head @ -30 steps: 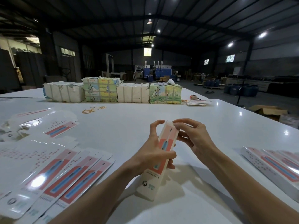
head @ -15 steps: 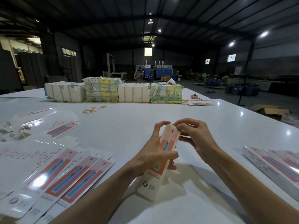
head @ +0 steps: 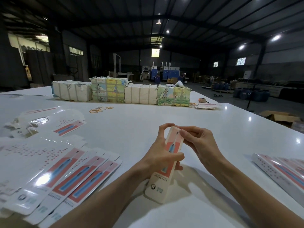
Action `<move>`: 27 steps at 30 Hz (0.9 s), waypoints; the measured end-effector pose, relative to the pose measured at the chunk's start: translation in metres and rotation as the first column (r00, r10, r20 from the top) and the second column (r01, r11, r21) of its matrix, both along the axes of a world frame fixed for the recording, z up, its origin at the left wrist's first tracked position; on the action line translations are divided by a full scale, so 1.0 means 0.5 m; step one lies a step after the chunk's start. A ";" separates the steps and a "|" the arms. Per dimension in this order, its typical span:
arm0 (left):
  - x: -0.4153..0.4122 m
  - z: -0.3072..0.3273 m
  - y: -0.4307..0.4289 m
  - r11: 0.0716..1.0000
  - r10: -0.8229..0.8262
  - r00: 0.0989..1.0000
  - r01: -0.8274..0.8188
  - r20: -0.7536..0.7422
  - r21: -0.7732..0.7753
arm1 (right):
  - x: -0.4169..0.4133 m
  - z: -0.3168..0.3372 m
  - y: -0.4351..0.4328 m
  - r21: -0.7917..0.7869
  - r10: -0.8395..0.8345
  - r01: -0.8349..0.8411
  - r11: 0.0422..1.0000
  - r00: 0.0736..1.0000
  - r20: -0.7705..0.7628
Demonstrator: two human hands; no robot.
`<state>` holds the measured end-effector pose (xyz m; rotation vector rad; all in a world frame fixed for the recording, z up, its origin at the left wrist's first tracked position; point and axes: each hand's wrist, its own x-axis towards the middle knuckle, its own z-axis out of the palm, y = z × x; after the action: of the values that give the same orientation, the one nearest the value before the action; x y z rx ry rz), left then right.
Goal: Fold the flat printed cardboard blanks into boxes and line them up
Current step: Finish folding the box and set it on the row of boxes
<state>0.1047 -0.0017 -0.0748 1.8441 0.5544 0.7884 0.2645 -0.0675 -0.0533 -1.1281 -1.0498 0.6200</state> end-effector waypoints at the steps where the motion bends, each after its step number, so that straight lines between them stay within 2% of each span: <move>1: 0.002 0.000 0.000 1.000 -0.002 1.000 0.002 0.008 -0.015 | -0.002 -0.003 0.002 0.011 -0.007 0.007 1.000 1.000 0.019; 3: 0.006 0.001 -0.001 0.996 -0.008 1.000 0.011 0.030 -0.089 | -0.010 -0.007 0.008 -0.001 -0.057 0.058 0.998 0.994 0.095; 5: 0.007 0.005 -0.001 0.980 0.001 0.998 0.011 0.060 -0.201 | -0.021 -0.011 0.012 -0.017 -0.139 0.148 0.989 0.959 0.249; 7: 0.004 0.009 0.004 0.939 0.032 0.989 0.019 0.145 -0.343 | -0.030 -0.020 0.013 0.029 -0.210 0.218 0.975 0.884 0.417; 9: -0.002 0.015 0.010 0.895 0.132 0.962 -0.013 0.238 -0.446 | -0.035 -0.027 0.008 0.113 -0.246 0.223 0.968 0.779 0.576; 11: -0.005 0.019 0.010 0.858 0.236 0.917 -0.042 0.321 -0.512 | -0.044 -0.034 0.005 0.130 -0.199 0.151 0.980 0.702 0.683; 13: -0.004 0.025 0.002 0.802 0.310 0.848 0.009 0.430 -0.597 | -0.056 -0.038 0.003 0.079 -0.105 0.069 0.994 0.688 0.718; 15: -0.005 0.036 -0.004 0.744 0.317 0.816 0.102 0.483 -0.661 | -0.063 -0.036 0.003 0.013 -0.051 0.060 0.998 0.694 0.718; 17: -0.006 0.041 -0.010 0.713 0.282 0.831 0.153 0.480 -0.684 | -0.061 -0.030 0.002 -0.051 -0.021 0.088 0.995 0.672 0.740; 20: -0.008 0.036 -0.012 0.773 0.221 0.859 0.134 0.461 -0.620 | -0.059 -0.021 -0.008 -0.162 0.048 0.133 0.978 0.610 0.791; 24: 0.001 0.022 -0.009 0.761 0.018 0.920 0.241 0.391 -0.603 | -0.043 0.002 -0.041 -0.178 0.008 0.251 0.952 0.560 0.828; 26: 0.006 0.009 -0.008 0.829 0.014 0.954 0.156 0.299 -0.537 | -0.023 0.010 -0.067 -0.160 -0.042 0.350 0.923 0.505 0.862; 27: 0.009 -0.001 -0.007 0.862 0.010 0.966 0.123 0.259 -0.492 | -0.010 0.012 -0.083 -0.133 -0.070 0.411 0.902 0.442 0.894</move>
<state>0.1091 -0.0052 -0.0752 1.2457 0.4817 0.7403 0.2596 -0.1092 -0.0474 -1.9782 -1.6426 -0.1192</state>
